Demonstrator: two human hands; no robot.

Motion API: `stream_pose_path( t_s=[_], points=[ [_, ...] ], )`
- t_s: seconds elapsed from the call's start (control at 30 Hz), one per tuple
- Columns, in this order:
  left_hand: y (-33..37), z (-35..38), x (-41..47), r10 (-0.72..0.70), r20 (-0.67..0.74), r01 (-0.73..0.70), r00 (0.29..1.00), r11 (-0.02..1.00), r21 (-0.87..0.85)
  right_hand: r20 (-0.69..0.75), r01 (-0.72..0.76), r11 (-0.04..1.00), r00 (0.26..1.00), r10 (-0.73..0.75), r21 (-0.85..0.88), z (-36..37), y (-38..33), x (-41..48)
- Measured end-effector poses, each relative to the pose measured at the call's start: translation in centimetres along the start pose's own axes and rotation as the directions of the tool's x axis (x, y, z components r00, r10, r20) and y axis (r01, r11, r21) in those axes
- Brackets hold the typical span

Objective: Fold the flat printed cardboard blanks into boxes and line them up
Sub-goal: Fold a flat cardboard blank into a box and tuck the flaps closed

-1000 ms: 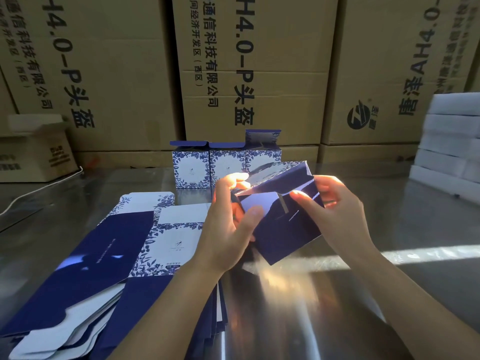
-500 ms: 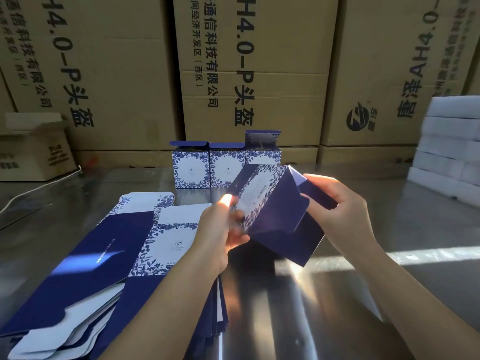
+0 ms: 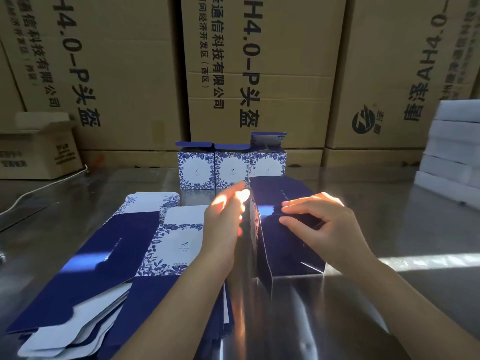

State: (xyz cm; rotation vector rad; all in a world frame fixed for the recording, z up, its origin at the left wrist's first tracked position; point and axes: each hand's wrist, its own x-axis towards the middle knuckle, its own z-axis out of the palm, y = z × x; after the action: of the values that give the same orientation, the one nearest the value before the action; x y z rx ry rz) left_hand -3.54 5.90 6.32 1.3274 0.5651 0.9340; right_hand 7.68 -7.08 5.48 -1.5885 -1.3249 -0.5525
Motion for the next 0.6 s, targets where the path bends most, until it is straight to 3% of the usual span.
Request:
stream_pose_path(
  t_s=[0.1,0.33,0.43,0.6],
  points=[
    [0.2,-0.1,-0.7,0.233,0.093,-0.236,0.968,0.971,0.025,0.003,0.058,0.998,0.998,-0.058,-0.02,0.2,-0.7,-0.1],
    [0.1,0.1,-1.1,0.406,0.315,-0.482,0.858,0.849,0.216,0.083,0.065,0.998,0.994,-0.065,-0.002,-0.4,-0.8,0.2],
    [0.1,-0.3,-0.7,0.403,0.351,-0.511,0.845,0.801,0.311,0.17,-0.023,0.996,0.985,0.008,0.084,-1.3,-0.2,0.6],
    [-0.1,-0.4,-0.4,0.324,0.364,-0.445,0.873,0.835,0.324,0.23,-0.107,0.981,0.971,0.068,0.161,-1.6,0.6,0.9]
  ],
)
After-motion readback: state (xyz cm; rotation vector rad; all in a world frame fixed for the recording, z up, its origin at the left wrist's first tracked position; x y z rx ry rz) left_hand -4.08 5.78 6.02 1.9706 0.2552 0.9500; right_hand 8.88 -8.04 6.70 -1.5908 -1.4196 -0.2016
